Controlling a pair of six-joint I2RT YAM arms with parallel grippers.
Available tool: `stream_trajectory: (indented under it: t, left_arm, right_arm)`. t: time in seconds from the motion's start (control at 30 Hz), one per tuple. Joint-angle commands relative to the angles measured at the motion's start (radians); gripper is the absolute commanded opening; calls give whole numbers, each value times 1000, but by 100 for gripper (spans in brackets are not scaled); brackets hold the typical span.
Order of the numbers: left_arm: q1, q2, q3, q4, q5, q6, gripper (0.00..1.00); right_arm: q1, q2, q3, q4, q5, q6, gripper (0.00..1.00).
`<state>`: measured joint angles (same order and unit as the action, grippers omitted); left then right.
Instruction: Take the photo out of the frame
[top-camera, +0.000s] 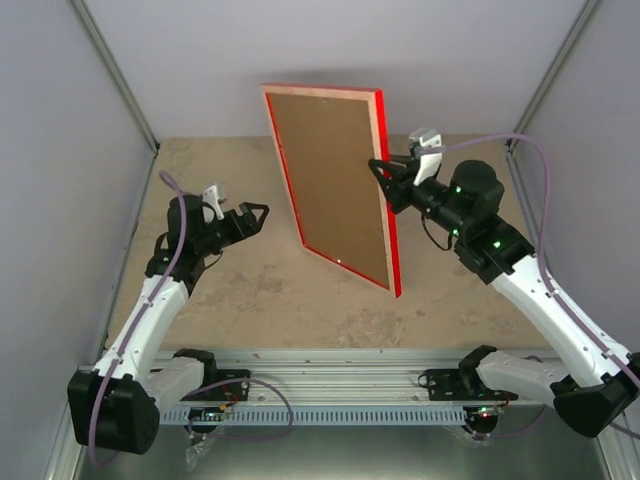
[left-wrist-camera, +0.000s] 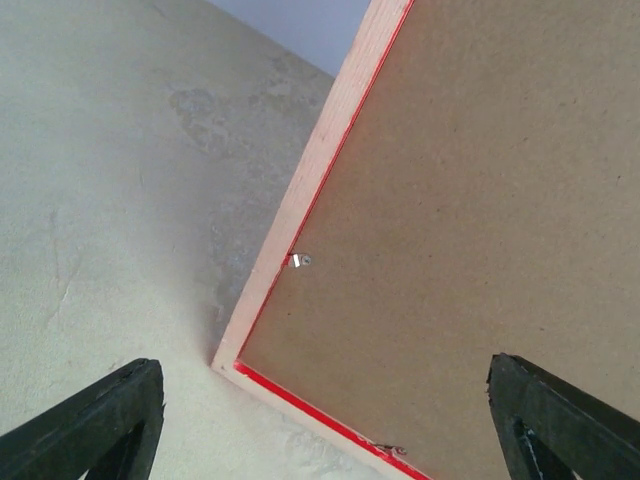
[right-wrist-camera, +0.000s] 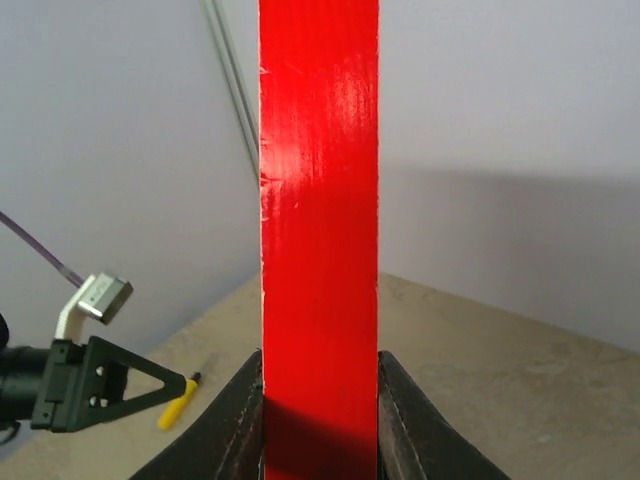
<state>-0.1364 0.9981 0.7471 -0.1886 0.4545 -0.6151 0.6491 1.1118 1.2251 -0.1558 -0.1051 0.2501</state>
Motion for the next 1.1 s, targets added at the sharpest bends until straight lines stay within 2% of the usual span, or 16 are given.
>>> stream_trajectory:
  t: [0.0,0.17,0.43,0.77,1.07]
  left_arm:
    - [5,46,35,-13,38,81,90]
    - [6,117,48,-24,69,109,90]
    - [6,200,135,-186,-25,212,90]
    - [59,354,200,-283,-54,274,87]
    - [58,571,300,-322,12,346,71]
  right_arm:
    - [-124,-24,-64,138,-285,221,0]
    - [-273,14,-159,221,-487,356,1]
    - [-437,136,-341,374,-719,482,1]
    - [-523,341,-392,447,-843,434,1]
    - [-536,522,-333,425,-877,363,0]
